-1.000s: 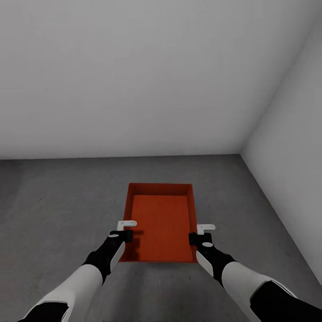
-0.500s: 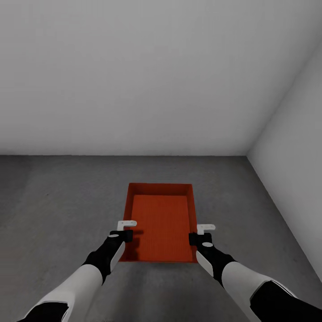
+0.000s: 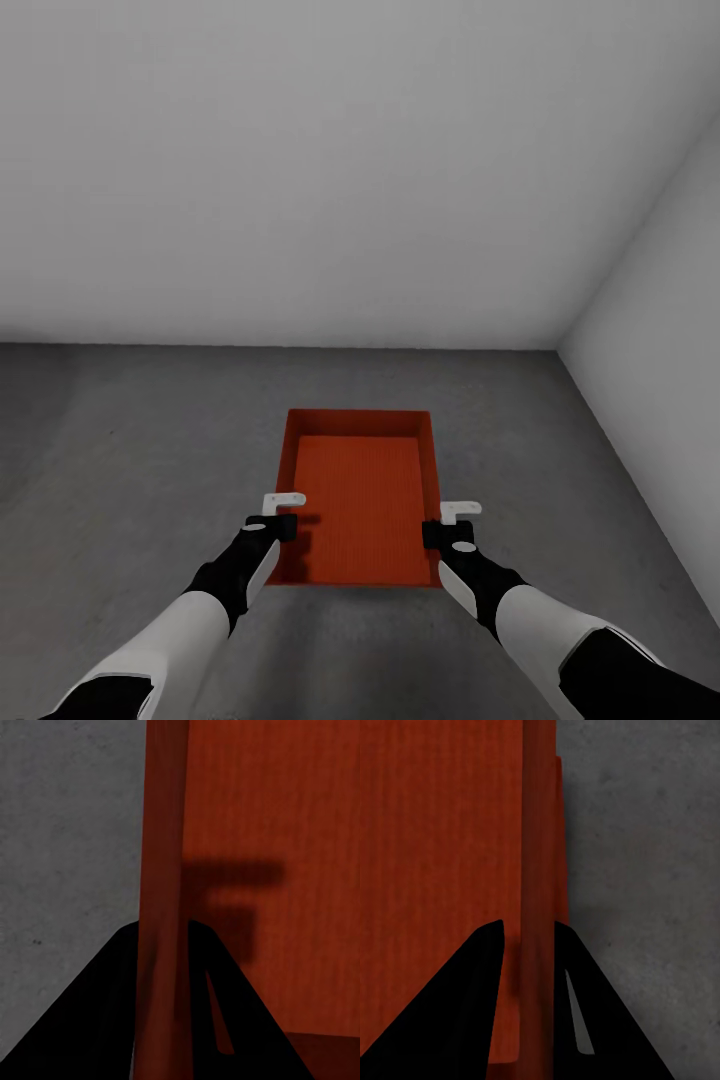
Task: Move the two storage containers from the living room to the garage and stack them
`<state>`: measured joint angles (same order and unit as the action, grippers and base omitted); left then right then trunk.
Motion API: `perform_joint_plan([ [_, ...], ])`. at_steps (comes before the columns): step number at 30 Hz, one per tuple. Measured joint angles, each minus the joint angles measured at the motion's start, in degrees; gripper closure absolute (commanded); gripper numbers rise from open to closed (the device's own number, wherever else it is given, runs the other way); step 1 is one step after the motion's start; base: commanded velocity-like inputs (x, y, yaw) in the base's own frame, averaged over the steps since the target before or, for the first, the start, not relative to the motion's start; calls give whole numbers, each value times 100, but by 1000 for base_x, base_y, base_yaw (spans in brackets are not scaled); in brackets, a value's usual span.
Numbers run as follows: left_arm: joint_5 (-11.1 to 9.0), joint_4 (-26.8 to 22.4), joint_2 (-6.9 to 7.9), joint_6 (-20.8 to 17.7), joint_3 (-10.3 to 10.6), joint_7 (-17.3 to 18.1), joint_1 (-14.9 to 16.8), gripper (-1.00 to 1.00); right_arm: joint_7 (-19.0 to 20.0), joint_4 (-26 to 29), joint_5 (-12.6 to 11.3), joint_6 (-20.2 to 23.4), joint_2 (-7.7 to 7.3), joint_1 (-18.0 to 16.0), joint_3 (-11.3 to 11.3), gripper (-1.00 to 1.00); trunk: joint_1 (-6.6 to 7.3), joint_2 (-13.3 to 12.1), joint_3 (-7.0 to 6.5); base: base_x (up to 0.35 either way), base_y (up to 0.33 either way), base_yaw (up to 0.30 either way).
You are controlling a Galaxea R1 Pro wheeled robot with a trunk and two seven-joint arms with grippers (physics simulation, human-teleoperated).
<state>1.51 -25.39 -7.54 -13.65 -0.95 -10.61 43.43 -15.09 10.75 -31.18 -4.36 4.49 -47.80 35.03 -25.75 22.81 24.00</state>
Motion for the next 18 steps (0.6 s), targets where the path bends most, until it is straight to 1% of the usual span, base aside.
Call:
perform_joint_plan([
  [18,-3,4,1,-2,0,0,0,100,0,-1,2,7,1,0,-1,100,0,0,142,0,0,88],
])
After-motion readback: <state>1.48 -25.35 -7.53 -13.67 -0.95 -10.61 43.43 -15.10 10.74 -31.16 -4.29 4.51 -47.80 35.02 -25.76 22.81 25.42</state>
